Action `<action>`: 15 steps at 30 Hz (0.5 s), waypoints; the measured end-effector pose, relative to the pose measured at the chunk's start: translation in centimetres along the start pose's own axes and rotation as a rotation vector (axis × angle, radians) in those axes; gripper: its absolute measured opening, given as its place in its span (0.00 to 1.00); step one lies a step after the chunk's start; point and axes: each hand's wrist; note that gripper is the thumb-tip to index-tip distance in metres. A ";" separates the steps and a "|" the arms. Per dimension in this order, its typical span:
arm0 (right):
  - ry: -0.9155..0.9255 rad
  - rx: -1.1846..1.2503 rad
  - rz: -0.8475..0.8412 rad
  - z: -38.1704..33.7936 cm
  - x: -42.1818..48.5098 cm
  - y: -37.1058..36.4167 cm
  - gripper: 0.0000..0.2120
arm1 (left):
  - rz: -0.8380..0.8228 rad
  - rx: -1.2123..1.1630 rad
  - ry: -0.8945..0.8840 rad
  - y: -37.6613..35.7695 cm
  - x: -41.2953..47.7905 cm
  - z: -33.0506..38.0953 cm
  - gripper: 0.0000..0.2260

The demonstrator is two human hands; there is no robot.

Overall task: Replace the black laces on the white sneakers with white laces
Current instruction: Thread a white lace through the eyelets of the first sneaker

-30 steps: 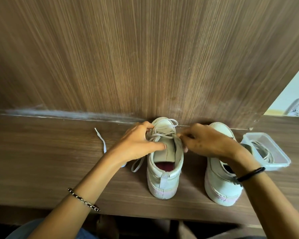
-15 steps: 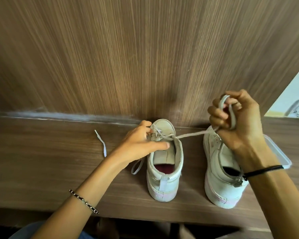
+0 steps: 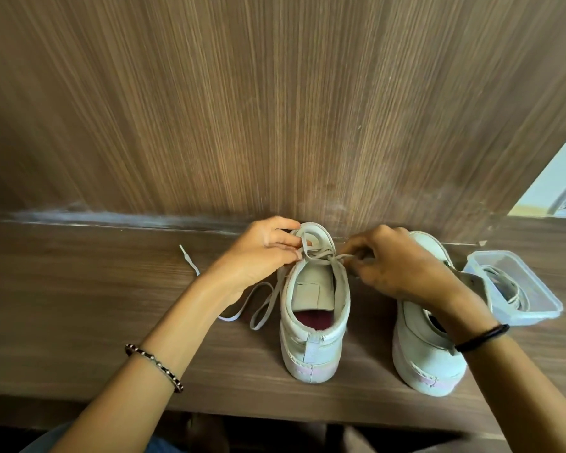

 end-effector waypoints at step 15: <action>-0.180 0.901 0.472 1.4 -0.3 1.9 0.11 | -0.001 -0.006 -0.023 0.2 0.2 -0.3 0.17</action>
Point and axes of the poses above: each hand's wrist, its own x-axis towards the middle knuckle, its own y-axis out of the back of the hand, z = x × y, and after that the axes turned 9 degrees about -z, right-handed
